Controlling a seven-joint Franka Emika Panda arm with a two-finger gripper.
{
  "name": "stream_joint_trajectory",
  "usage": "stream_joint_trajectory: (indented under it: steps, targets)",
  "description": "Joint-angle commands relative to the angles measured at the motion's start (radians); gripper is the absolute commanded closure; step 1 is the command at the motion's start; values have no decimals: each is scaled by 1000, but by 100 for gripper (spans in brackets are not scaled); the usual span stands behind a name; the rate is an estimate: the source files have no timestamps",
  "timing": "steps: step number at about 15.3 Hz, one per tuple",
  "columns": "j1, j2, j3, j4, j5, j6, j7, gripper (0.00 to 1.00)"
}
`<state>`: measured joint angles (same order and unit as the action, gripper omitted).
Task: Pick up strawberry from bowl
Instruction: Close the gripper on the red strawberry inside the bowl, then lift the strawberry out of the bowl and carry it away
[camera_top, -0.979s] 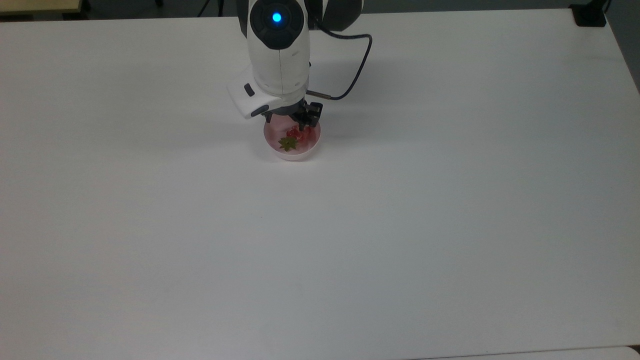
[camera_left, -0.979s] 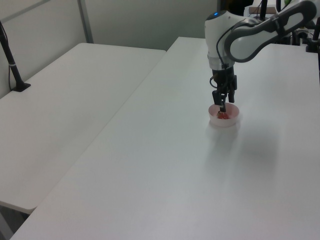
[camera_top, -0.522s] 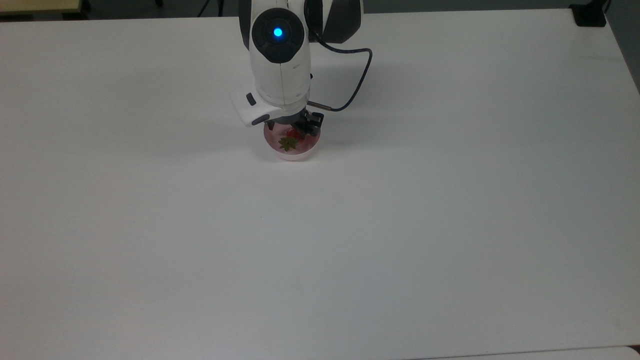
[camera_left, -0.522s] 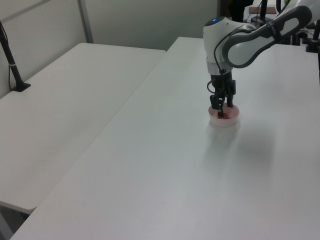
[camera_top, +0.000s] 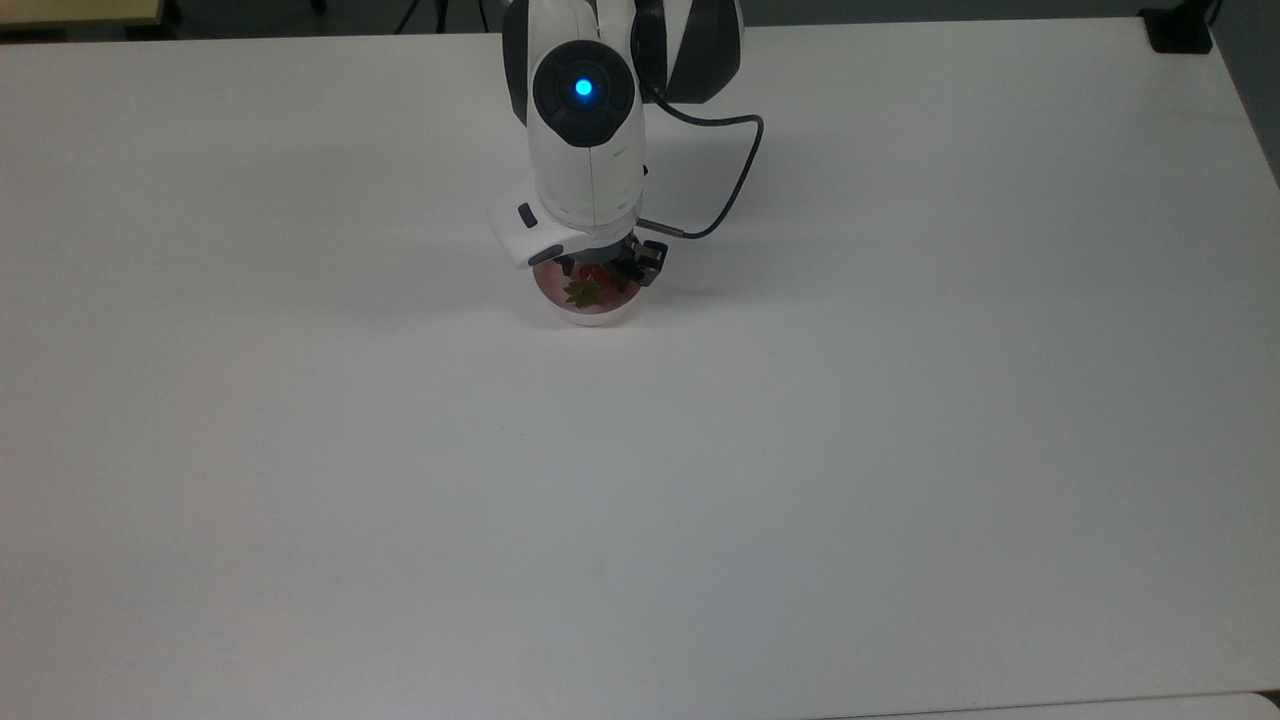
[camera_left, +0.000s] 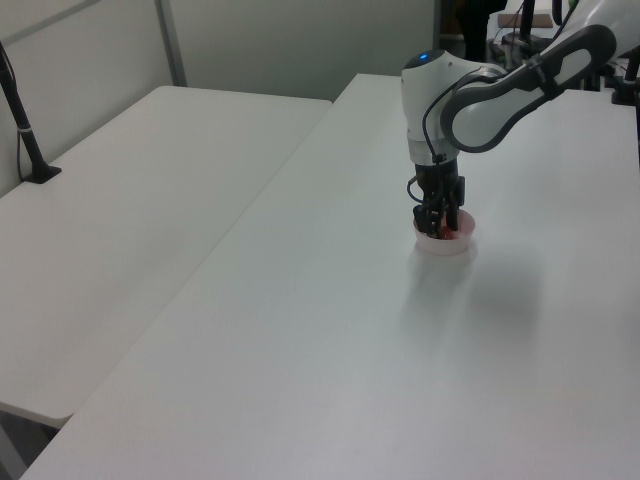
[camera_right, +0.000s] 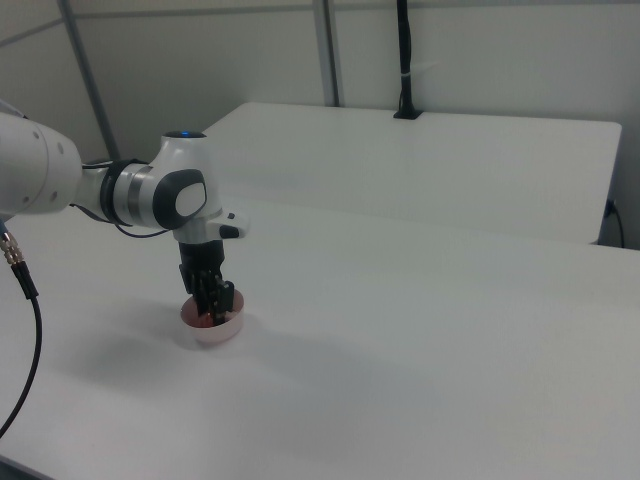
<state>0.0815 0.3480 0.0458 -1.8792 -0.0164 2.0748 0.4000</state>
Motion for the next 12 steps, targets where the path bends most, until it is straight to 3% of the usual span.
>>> stream_joint_trajectory:
  steps: [1, 6, 12]
  targets:
    - [-5, -32, -3, -21, 16, 15, 2, 62]
    - [-57, -142, -3, -12, 19, -136, -142, 67]
    - [-201, -242, -6, -32, -23, -354, -508, 66]
